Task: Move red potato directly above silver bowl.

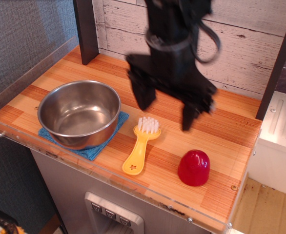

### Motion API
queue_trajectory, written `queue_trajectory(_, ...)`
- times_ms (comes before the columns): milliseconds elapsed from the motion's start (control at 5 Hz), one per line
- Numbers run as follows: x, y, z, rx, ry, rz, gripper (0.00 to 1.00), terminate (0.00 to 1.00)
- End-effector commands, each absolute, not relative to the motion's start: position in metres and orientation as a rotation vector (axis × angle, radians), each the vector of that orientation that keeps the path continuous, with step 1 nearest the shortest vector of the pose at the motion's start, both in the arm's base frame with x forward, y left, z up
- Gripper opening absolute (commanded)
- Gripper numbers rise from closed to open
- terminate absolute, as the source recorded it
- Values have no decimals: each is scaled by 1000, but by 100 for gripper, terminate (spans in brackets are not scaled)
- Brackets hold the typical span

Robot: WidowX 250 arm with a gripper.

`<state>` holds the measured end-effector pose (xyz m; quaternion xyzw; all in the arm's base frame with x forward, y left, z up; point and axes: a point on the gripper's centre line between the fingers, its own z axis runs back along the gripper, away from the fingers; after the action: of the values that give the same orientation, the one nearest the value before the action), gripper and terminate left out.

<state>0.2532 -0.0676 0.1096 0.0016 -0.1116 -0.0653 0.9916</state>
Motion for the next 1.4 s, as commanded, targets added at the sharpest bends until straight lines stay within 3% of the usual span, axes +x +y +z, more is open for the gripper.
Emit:
queue_trajectory(0,252,-103,66,12,-178,-86,100,0)
queue_trajectory(200,255,-107,50,45,-172,-63,100,0)
queue_trajectory(800,281,-93,31,80,-214,32,100,0)
queue_trajectory(1000,282,-94,28,66,-200,13,0,0)
queue_trajectory(1200,280,-96,40,40,-221,-16,0,0)
